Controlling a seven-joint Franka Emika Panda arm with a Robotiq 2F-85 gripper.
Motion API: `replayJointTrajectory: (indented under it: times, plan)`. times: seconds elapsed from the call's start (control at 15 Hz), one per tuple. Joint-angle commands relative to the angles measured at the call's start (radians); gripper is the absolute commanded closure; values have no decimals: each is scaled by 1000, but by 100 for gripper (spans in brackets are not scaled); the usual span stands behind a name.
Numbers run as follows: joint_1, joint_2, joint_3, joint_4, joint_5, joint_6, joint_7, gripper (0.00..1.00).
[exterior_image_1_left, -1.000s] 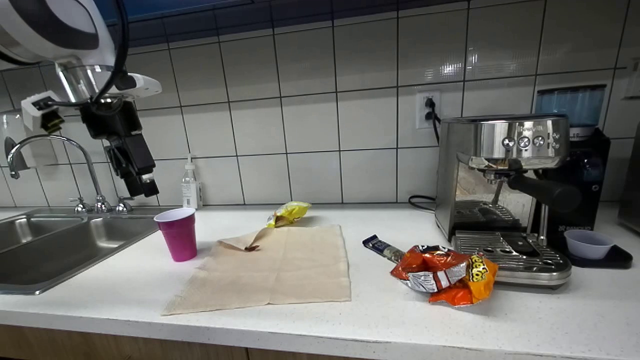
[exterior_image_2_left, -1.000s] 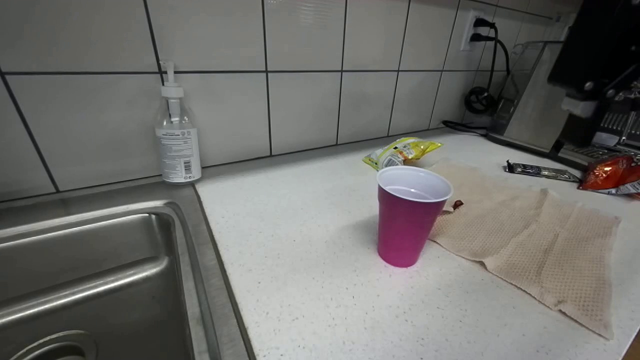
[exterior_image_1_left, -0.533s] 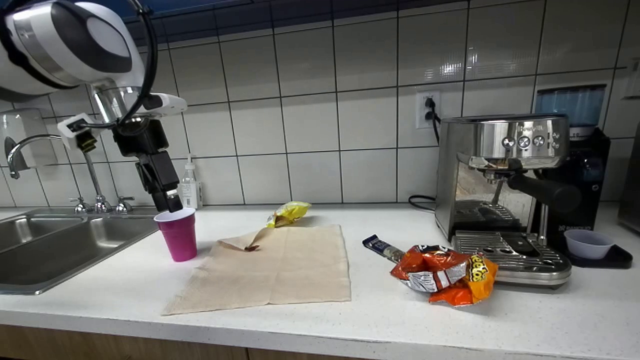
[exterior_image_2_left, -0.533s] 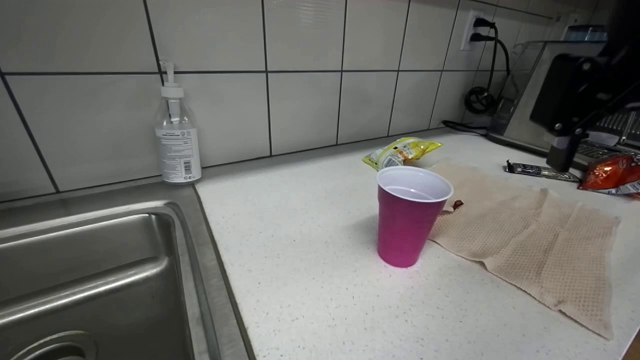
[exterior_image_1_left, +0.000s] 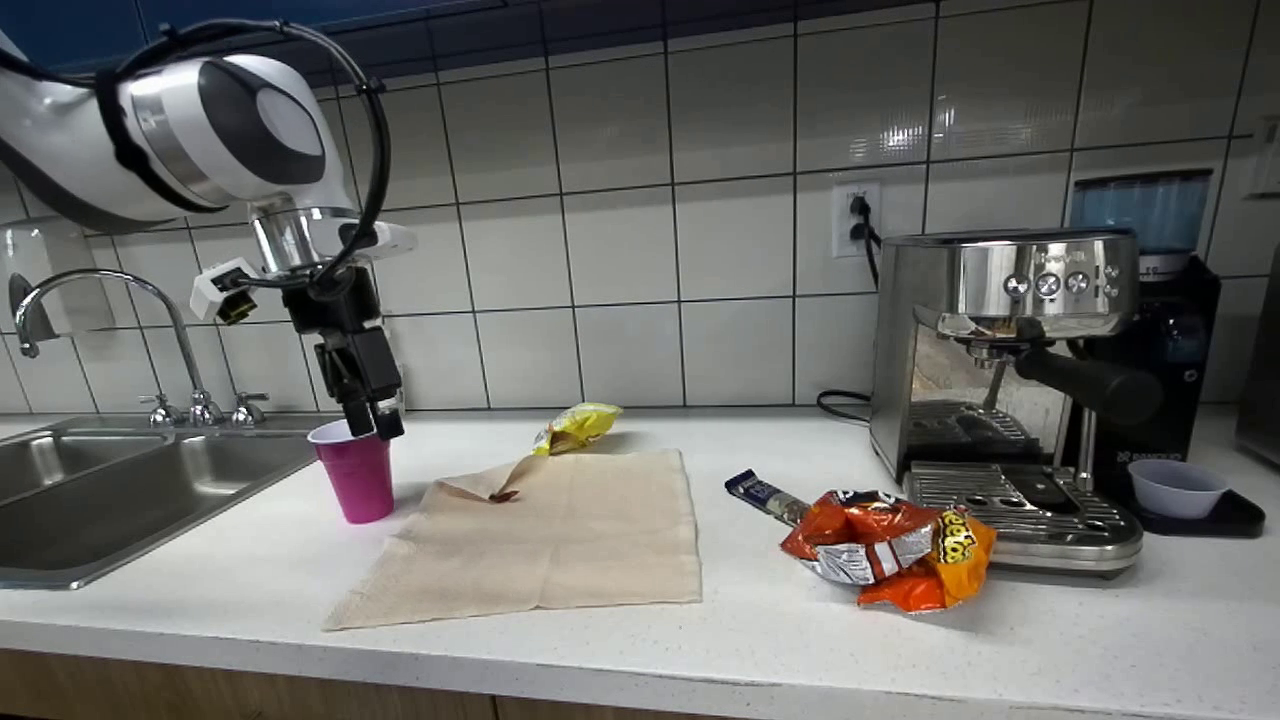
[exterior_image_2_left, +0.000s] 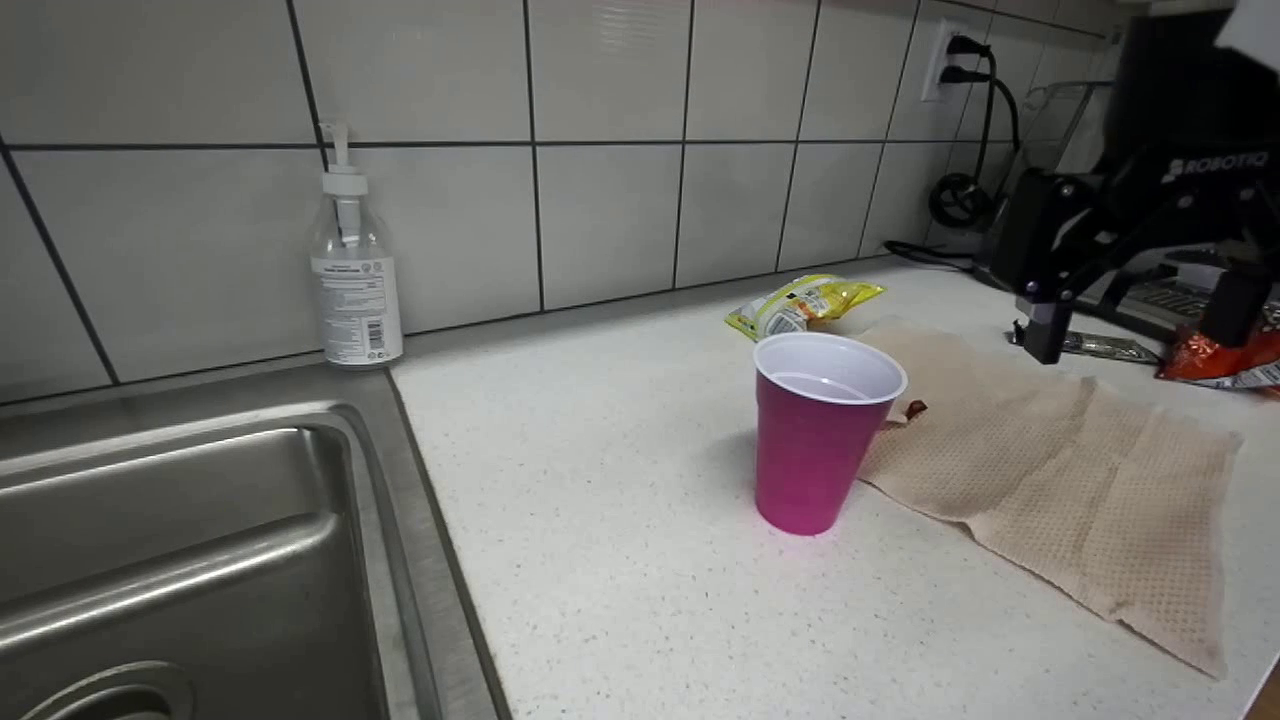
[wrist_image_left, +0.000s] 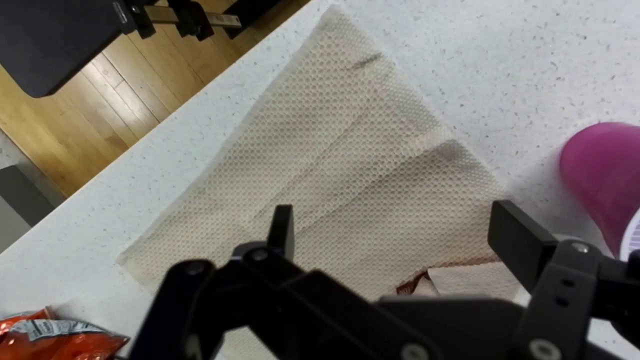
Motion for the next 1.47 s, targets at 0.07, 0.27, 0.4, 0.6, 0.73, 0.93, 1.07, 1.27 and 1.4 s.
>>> replayJointTrajectory:
  times: [0.07, 0.27, 0.4, 0.6, 0.73, 0.93, 1.07, 1.27, 1.4]
  plan:
    - [29, 48, -25, 43, -7, 2, -10, 0]
    - [40, 92, -30, 84, -6, 2, -17, 0]
    - [41, 98, -31, 89, -6, 2, -18, 0]
    - [41, 98, -31, 90, -6, 2, -19, 0]
    - [41, 98, -31, 90, -6, 2, -19, 0]
    - [50, 112, -37, 84, -25, 60, -31, 0]
    - [48, 134, -47, 88, -31, 116, -53, 0]
    - [40, 173, -71, 93, -66, 193, -93, 0]
    - [38, 201, -95, 96, -79, 226, -134, 0]
